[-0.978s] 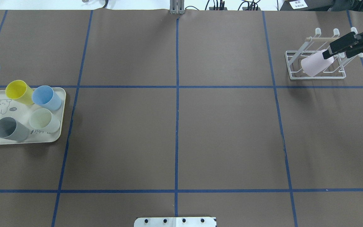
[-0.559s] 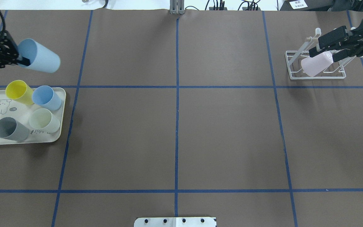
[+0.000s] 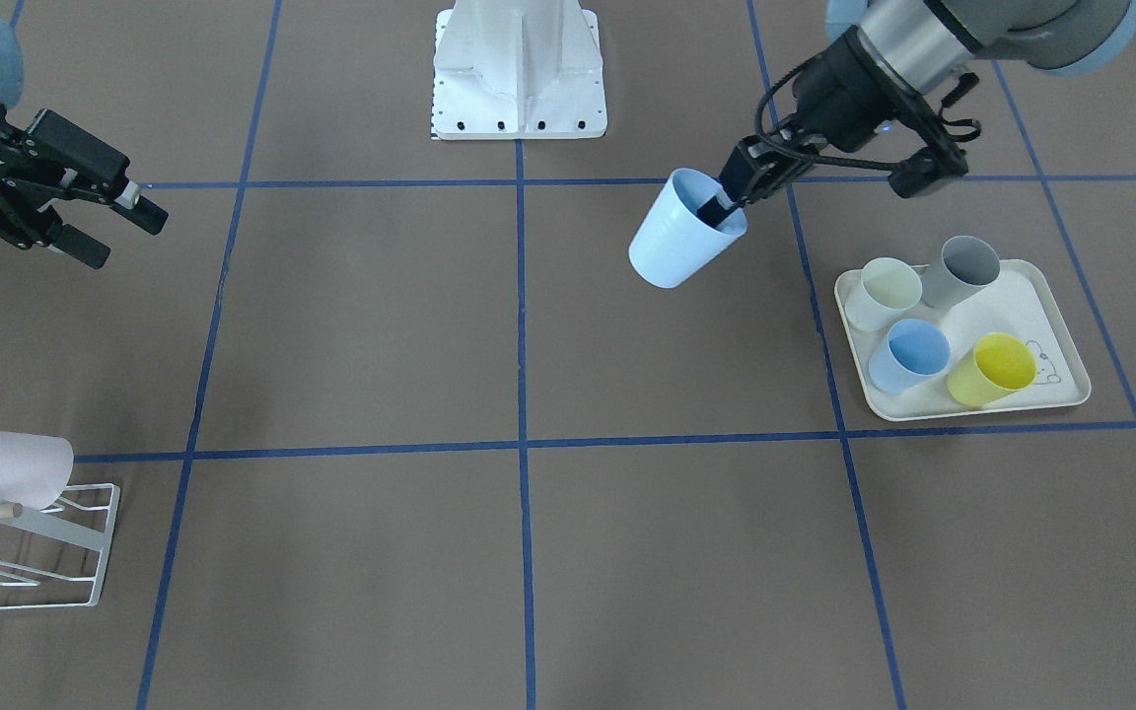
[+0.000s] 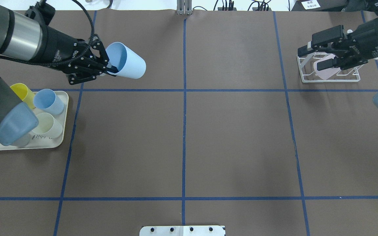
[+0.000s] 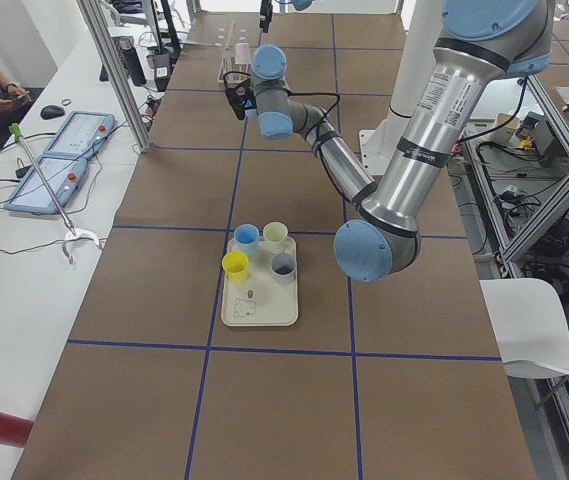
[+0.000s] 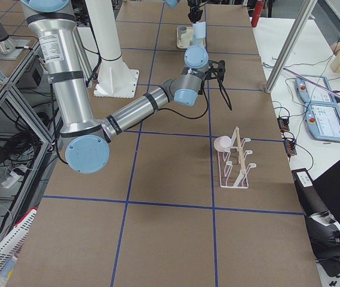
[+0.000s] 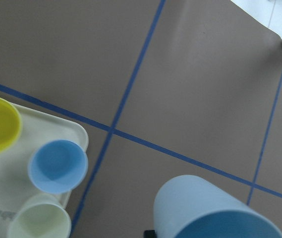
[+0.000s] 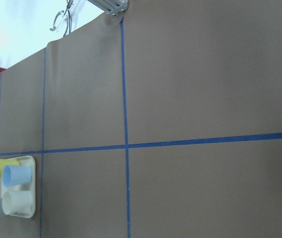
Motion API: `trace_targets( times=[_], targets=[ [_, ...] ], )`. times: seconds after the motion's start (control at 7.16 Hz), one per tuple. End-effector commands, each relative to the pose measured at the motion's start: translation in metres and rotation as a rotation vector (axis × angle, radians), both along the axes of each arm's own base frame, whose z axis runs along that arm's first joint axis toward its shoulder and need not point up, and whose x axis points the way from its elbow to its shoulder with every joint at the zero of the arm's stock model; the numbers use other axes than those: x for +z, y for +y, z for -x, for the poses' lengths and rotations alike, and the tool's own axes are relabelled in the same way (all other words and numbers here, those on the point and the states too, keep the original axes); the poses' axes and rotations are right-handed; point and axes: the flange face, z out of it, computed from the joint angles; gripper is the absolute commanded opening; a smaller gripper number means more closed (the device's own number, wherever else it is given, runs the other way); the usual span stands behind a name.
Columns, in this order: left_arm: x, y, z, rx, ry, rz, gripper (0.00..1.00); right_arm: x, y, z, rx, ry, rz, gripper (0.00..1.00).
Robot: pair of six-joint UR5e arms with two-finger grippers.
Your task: Transfer IKEA cup to right arm and place on rack
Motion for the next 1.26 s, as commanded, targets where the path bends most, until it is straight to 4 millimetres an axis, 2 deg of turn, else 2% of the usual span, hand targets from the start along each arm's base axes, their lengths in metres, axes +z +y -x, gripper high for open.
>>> trace_targets(
  times=[0.0,0.14,0.28,0.42,0.56,0.7,1.12],
  targets=[
    [-0.025,0.044,-0.038,0.003,0.240,0.054,0.00,-0.014,0.009,0.015,-0.010,-0.105,-0.018,0.98],
    [-0.032,0.066,-0.052,0.025,0.324,0.044,0.00,-0.027,0.015,0.022,-0.030,-0.133,-0.053,0.98],
    [-0.038,0.080,-0.057,0.022,0.405,0.043,0.00,-0.032,0.024,0.021,-0.038,-0.188,-0.101,0.97],
    [-0.042,0.094,-0.060,0.059,0.474,0.059,0.00,-0.046,0.031,0.024,-0.039,-0.261,-0.094,0.96],
    [-0.043,0.102,-0.060,0.074,0.549,0.075,0.00,-0.050,0.041,0.025,-0.037,-0.335,-0.090,0.94],
    [-0.040,0.108,-0.069,0.072,0.611,0.095,0.00,-0.056,0.056,0.040,-0.017,-0.463,-0.066,0.95],
    [-0.037,0.115,-0.065,0.078,0.761,0.174,0.00,-0.077,0.100,0.090,-0.097,-0.737,0.041,0.96]
  ],
)
